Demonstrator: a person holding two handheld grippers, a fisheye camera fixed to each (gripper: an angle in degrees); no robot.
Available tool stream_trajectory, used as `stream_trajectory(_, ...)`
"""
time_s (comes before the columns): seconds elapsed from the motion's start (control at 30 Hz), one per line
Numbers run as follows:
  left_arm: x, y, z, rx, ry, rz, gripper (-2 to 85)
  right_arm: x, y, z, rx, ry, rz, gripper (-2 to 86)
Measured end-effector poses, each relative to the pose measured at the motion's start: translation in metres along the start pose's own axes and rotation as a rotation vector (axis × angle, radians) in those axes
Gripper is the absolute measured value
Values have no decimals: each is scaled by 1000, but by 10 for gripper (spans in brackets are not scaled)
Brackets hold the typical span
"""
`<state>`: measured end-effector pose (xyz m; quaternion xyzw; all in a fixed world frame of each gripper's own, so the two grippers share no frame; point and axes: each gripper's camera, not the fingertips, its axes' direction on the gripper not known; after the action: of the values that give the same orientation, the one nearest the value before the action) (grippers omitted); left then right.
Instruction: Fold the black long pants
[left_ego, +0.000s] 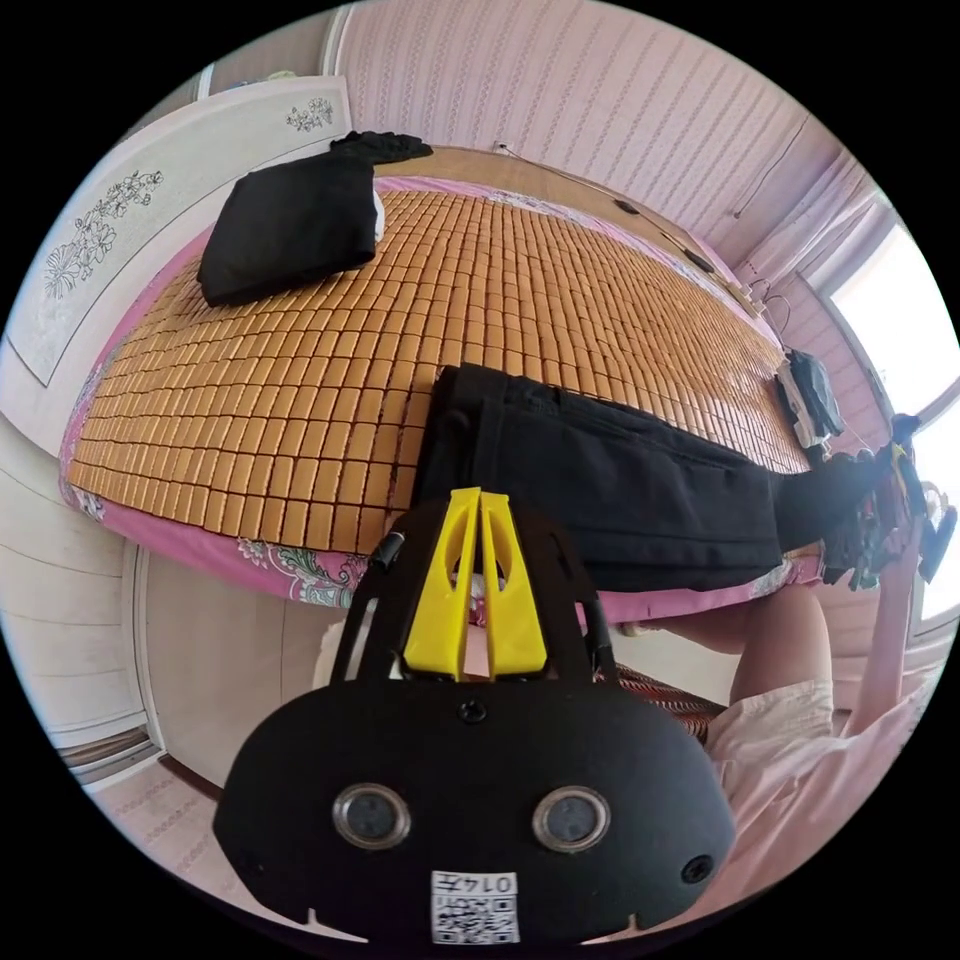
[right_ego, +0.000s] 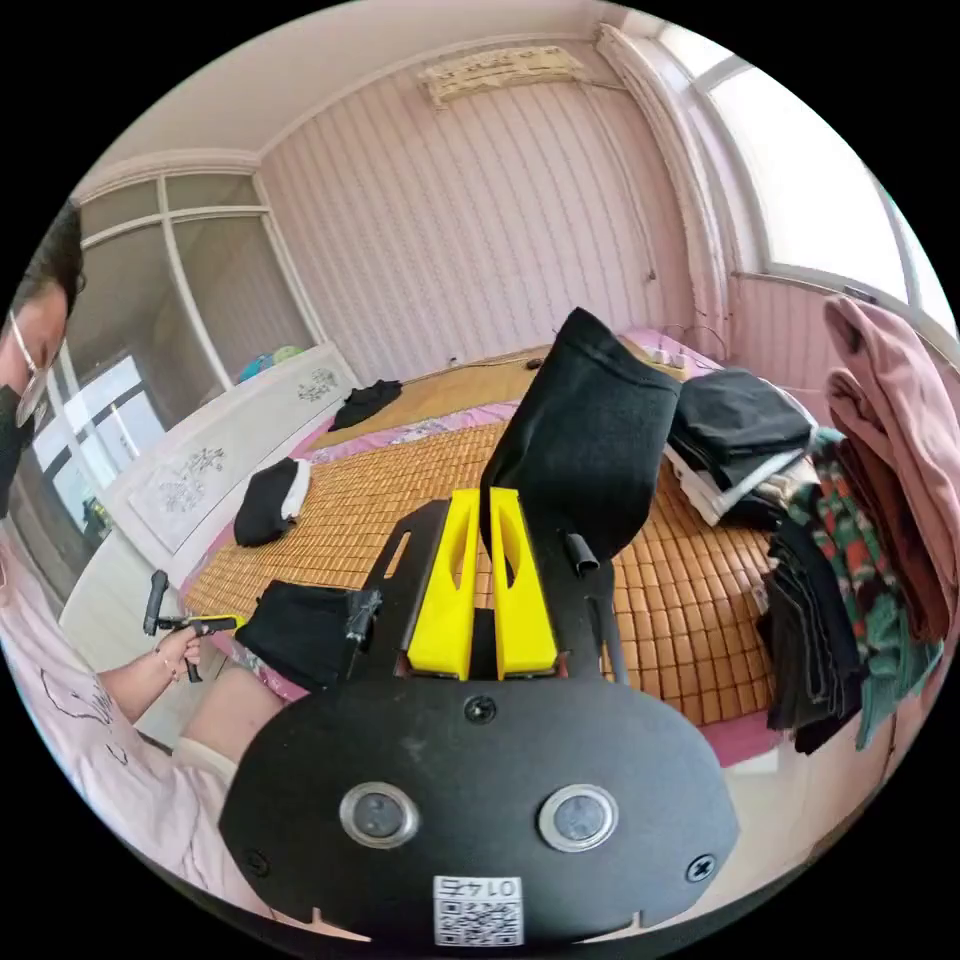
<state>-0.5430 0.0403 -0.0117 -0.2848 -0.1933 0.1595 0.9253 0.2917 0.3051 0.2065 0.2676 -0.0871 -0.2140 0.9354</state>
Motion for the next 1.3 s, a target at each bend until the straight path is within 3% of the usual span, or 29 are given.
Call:
stream_trajectory(0.1,-10,10,-4,10,32,-38,-8,-117,-13,58,-116,-324,-294,27)
stream_trajectory(0.17,-18,18,-8,22,30,-54,-5,-203,9,126,-329,-529,-458,49)
stream_trajectory(0.27,-31,27,-12,38,39,-82,11,-271,50,203,-645,-469,-651,99)
stream_trajectory(0.33,-39,30,-14,48,96,-89,26,-288,54,218,-689,-481,-655,111)
stream_trajectory(0.57,-38,24,-7,37,239,-37,88,-334,29,245,-619,-383,-735,93)
stream_trajectory(0.7,-29,19,8,-36,198,6,102,-369,5,288,-599,-427,-783,103)
stream_trajectory(0.9,-9,9,9,-82,101,85,49,-424,-9,384,-804,-452,-825,108)
stream_trajectory(1.03,5,10,-12,-2,96,119,15,-428,-41,378,-747,-493,-845,3)
stream_trajectory(1.17,14,8,-51,167,116,83,11,-435,-80,363,-621,-525,-880,-8)
stream_trajectory(1.23,16,0,-51,176,72,72,14,-440,-92,374,-615,-528,-852,-8)
stream_trajectory(1.3,16,-11,-28,67,3,65,23,-445,-90,400,-665,-513,-810,-8)
